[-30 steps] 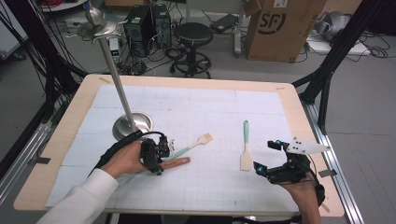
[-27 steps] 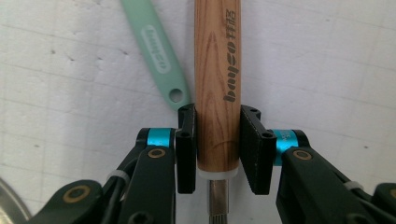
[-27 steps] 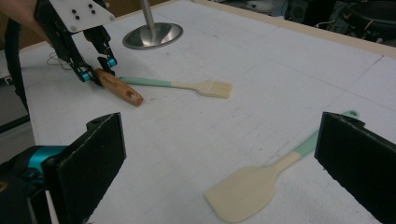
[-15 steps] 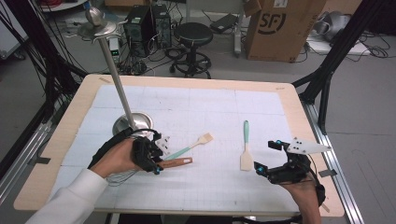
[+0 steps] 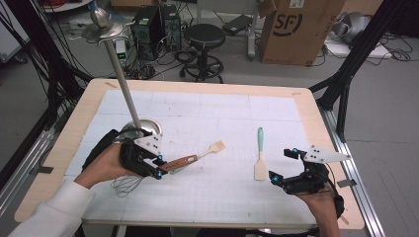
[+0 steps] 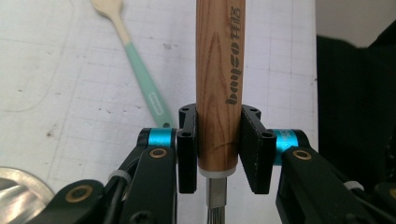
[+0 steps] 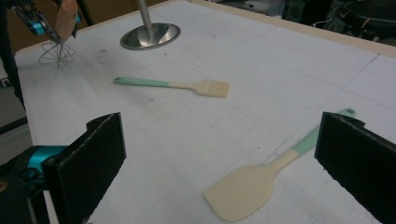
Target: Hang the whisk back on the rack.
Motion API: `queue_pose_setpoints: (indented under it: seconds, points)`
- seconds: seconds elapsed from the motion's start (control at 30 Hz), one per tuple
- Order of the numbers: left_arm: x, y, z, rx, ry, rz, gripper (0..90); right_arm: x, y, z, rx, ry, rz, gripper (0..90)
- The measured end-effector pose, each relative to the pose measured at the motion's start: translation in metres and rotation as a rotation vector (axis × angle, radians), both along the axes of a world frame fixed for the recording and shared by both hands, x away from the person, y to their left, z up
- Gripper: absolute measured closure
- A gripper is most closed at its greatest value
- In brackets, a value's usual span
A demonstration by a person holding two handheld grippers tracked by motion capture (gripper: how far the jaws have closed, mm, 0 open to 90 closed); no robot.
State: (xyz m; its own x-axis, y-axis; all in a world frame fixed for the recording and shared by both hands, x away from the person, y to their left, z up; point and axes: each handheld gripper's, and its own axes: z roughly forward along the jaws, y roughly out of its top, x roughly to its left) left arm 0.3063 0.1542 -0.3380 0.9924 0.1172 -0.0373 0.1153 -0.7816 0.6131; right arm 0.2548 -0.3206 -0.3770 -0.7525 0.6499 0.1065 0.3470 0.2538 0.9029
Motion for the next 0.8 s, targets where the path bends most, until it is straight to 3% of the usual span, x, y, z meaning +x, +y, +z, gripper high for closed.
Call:
queue_pose_setpoints:
  seconds: [0.33,0.8]
  points:
    - [0.002,0.045,0.021,-0.166,-0.013,0.087,70.3,0.002,-0.001,0.0,0.008,0.003,-0.009,0.6]
    - [-0.004,0.107,0.053,-0.291,-0.083,0.183,70.3,0.005,0.002,0.002,0.016,-0.001,-0.001,0.6]
